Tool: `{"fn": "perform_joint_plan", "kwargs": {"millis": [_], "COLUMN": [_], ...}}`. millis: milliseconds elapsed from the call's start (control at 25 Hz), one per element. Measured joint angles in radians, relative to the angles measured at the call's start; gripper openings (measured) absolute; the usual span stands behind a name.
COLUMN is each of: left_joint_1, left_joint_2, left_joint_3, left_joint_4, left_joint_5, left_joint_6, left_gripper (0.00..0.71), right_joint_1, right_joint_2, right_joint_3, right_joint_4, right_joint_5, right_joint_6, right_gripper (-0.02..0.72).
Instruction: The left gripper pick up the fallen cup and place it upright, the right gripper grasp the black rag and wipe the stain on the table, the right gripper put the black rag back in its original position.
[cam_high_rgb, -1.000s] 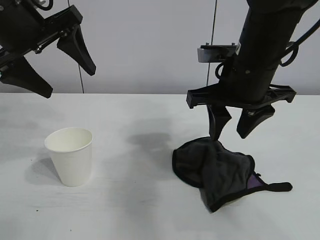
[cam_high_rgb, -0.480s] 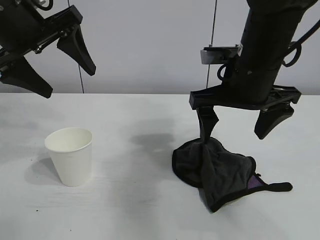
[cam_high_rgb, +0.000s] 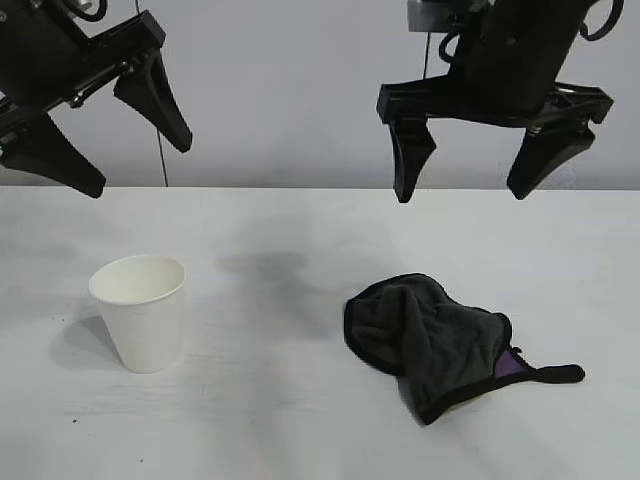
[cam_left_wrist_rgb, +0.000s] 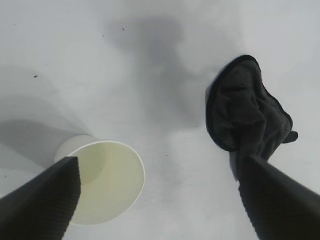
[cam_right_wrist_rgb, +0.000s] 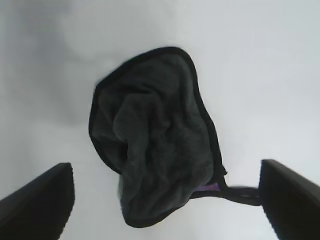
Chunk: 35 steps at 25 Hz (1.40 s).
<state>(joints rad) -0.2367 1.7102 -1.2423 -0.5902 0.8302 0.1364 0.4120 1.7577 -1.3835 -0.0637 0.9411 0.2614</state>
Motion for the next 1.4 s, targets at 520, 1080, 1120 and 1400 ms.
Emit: {"fn": "perform_joint_plan", "kwargs": {"millis": [520, 1080, 1120, 1400], "left_joint_1": [0.000, 0.000, 0.000, 0.000], "left_joint_2": [0.000, 0.000, 0.000, 0.000], "left_joint_3": [0.000, 0.000, 0.000, 0.000], "left_joint_4": [0.000, 0.000, 0.000, 0.000], "left_joint_5": [0.029, 0.028, 0.028, 0.028], "left_joint_6": [0.000, 0.000, 0.000, 0.000], "left_gripper": [0.623, 0.623, 0.623, 0.623], "right_joint_1": [-0.038, -0.077, -0.077, -0.077], "right_joint_2": [-0.012, -0.012, -0.012, -0.012], "right_joint_3": [-0.002, -0.003, -0.003, -0.003], "right_joint_4": [0.156, 0.221, 0.221, 0.221], "right_joint_5": [0.000, -0.043, -0.047, -0.050], "right_joint_6": [-0.010, -0.046, -0.046, -0.046], "right_gripper": [0.694, 0.694, 0.694, 0.694]}}
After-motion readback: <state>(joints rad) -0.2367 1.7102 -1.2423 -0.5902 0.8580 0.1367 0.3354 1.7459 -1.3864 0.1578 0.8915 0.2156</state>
